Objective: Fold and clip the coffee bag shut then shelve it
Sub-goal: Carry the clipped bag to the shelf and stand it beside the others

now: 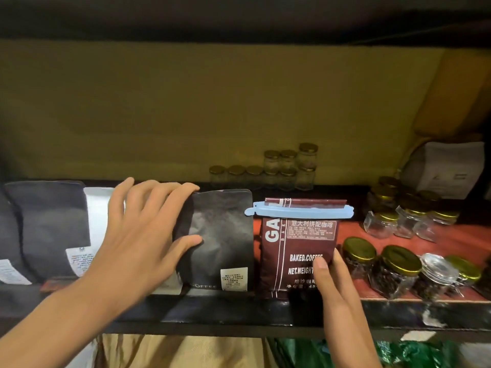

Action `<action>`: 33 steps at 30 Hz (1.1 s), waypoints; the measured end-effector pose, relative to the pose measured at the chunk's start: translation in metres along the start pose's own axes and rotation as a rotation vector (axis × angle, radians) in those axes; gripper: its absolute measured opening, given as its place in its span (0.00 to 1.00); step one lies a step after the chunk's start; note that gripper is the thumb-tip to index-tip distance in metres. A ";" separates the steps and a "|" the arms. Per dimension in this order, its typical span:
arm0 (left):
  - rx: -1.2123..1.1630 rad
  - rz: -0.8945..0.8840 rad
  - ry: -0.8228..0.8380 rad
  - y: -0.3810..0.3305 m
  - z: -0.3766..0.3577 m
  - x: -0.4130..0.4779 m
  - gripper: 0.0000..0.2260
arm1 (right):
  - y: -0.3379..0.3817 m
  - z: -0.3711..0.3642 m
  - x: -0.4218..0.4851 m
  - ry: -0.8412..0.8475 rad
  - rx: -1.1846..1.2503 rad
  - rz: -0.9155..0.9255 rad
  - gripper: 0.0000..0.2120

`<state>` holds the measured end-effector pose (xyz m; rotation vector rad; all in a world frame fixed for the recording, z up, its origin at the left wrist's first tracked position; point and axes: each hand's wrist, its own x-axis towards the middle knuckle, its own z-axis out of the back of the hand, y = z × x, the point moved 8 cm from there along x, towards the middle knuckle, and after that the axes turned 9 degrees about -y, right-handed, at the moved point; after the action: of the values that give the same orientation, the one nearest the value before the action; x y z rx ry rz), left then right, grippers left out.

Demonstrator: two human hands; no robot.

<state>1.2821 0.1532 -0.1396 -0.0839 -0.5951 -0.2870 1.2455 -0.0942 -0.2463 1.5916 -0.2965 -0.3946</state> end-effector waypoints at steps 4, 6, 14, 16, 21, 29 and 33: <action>0.023 -0.049 -0.060 -0.001 -0.001 0.004 0.27 | -0.009 -0.005 0.000 -0.047 -0.059 0.017 0.28; -0.001 -0.063 -0.078 -0.001 0.000 0.003 0.26 | -0.003 -0.008 -0.002 -0.058 -0.016 0.016 0.32; 0.018 -0.080 -0.111 -0.003 0.000 -0.001 0.31 | 0.008 -0.015 -0.006 -0.013 0.000 0.073 0.35; 0.004 -0.070 -0.122 -0.002 0.001 -0.003 0.38 | 0.009 -0.014 -0.009 -0.003 0.004 0.050 0.35; -0.432 0.282 -0.339 -0.014 0.002 -0.067 0.37 | 0.002 0.006 -0.029 -0.181 0.091 -0.008 0.32; -0.715 0.747 -0.313 -0.018 -0.071 -0.109 0.11 | -0.019 0.032 -0.019 -0.344 -0.332 -0.015 0.21; -0.541 0.697 -0.292 -0.015 -0.066 -0.096 0.08 | -0.015 0.039 -0.004 -0.312 -0.422 0.017 0.09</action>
<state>1.2378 0.1518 -0.2485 -0.8486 -0.7266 0.2565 1.2245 -0.1273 -0.2623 1.1122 -0.4326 -0.6486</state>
